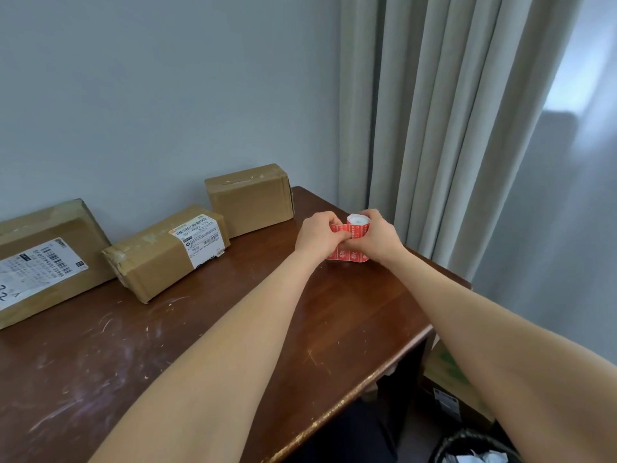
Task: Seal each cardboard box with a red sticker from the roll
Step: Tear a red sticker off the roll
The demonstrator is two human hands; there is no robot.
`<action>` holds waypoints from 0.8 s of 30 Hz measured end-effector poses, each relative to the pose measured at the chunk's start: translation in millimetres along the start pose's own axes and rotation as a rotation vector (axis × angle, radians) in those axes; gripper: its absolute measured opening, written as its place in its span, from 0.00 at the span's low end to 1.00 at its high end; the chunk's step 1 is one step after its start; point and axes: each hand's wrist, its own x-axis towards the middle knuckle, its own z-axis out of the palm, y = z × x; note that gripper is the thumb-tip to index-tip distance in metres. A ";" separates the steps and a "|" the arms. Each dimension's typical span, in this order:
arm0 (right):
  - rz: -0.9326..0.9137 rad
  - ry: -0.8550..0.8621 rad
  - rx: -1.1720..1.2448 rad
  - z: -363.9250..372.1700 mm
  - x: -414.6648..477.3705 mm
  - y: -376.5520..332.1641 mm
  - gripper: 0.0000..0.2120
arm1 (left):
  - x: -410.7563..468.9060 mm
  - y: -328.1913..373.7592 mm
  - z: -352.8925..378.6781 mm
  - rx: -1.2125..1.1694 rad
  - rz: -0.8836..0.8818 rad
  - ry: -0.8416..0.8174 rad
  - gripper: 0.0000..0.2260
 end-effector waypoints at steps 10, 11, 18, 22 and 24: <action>-0.230 -0.097 -0.140 -17.5 -0.6 -9.8 0.25 | -0.1 0.2 -3.3 0.053 0.010 -0.046 0.05; -0.239 -0.103 -0.173 -17.3 0.1 -10.4 0.21 | -0.4 -1.3 -4.3 0.053 0.010 -0.044 0.04; -0.256 -0.066 -0.290 -17.3 3.2 -17.5 0.08 | -1.5 -11.3 -14.2 0.073 -0.005 -0.035 0.05; -0.237 -0.060 -0.332 -14.1 4.1 -20.3 0.10 | -1.9 -13.4 -15.5 0.082 0.007 -0.030 0.06; -0.232 -0.055 -0.335 -14.2 3.7 -21.6 0.11 | -1.6 -13.7 -15.4 0.090 0.019 -0.029 0.07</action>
